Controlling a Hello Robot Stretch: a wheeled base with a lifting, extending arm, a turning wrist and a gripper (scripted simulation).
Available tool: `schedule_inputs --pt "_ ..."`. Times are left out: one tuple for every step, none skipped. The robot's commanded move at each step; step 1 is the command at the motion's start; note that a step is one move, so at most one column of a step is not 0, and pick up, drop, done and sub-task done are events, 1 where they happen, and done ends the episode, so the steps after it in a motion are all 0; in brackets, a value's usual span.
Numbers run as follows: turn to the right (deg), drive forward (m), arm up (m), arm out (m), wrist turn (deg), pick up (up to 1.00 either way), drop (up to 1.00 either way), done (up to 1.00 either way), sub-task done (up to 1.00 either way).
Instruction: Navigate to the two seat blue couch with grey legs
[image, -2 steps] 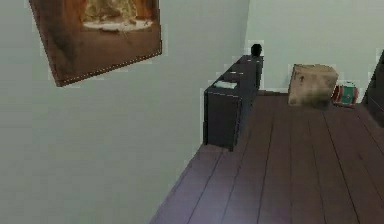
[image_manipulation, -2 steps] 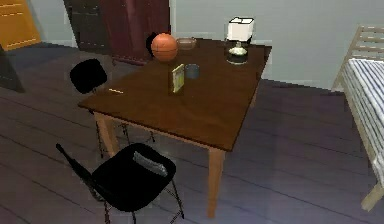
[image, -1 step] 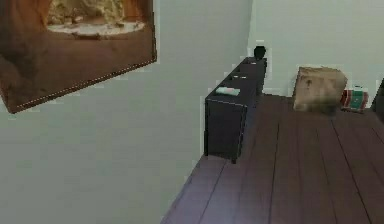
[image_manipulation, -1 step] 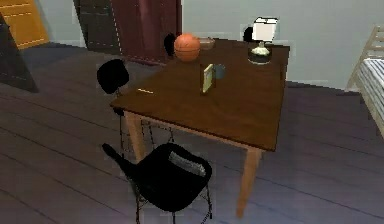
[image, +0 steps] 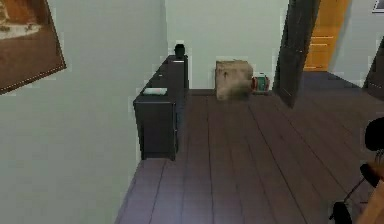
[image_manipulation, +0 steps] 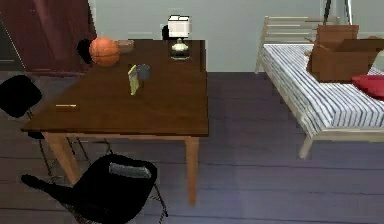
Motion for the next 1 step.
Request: schedule_inputs --pt "0.0 0.75 0.0 0.0 0.0 0.0 0.0 0.0 0.0"
